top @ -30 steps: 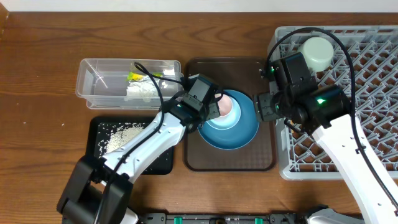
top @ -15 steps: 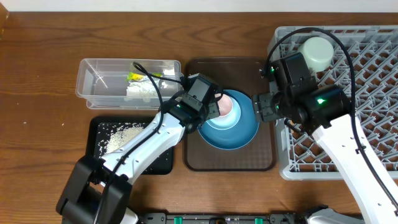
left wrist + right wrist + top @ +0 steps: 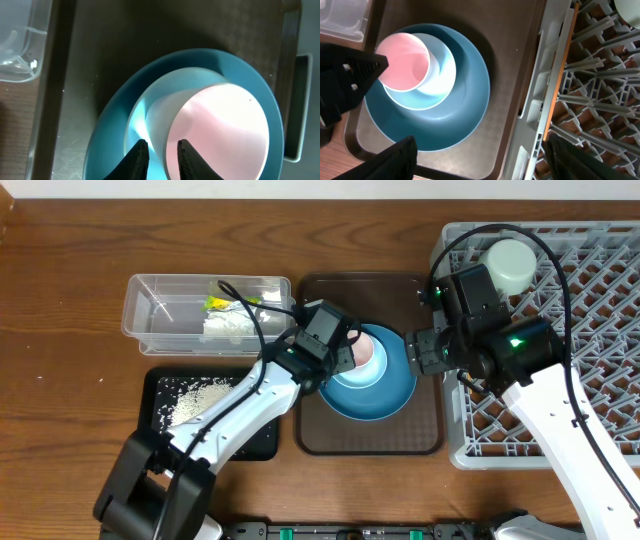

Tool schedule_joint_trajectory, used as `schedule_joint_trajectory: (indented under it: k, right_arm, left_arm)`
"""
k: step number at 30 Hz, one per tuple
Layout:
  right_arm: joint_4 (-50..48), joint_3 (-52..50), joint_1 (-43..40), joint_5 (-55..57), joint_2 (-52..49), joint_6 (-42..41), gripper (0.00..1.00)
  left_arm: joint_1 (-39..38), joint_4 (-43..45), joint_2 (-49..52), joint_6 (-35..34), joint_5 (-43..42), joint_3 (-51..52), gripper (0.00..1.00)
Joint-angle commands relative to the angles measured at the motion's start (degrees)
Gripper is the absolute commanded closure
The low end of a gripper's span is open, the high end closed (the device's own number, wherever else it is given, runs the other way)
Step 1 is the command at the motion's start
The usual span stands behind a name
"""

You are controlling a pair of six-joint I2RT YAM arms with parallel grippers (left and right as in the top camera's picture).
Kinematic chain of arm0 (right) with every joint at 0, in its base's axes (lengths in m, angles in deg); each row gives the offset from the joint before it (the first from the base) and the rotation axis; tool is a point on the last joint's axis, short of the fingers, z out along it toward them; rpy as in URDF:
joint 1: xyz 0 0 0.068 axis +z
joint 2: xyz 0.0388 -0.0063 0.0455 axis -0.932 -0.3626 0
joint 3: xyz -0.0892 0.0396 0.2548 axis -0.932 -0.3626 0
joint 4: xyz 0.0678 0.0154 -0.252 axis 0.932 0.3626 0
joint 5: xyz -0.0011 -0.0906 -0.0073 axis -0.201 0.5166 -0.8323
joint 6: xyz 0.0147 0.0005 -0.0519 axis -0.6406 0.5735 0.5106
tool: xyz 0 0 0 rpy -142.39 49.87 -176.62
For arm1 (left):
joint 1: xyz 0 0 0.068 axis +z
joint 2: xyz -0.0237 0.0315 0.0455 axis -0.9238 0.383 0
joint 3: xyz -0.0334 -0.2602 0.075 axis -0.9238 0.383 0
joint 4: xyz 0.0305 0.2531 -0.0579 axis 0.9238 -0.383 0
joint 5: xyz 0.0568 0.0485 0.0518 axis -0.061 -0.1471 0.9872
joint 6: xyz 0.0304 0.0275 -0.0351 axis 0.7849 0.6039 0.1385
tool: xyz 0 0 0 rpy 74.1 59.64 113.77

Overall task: Sort waste into correct bins and load items into the dishwasher rack
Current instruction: 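Lower the left gripper into the pink cup and grasp it, then lift the pink cup with the left gripper and tilt it toward the right gripper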

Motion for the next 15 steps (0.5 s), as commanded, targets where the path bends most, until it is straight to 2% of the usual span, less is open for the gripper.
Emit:
schedule_joint_trajectory:
  k: [1,10,13,15]
  right_arm:
    - [-0.11,0.96,-0.96,0.66,0.44,-0.39,0.19]
    - [0.0,0.96,-0.96,2.16,0.44,-0.42,0.19]
    - [0.37,0.96,-0.96,2.16,0.44,-0.42,0.18]
    - [0.5,0.96,-0.96,2.16,0.44,-0.42,0.17]
  left_arm:
    - [-0.13,-0.09,1.55,-0.28,1.53,-0.24,0.77]
    - [0.04,0.37,1.86,-0.28,1.51,-0.26,0.81]
    - [0.07,0.37,1.84,-0.26,1.51,-0.26,0.92]
    - [0.22,0.35,1.44,-0.26,1.51,-0.26,0.94]
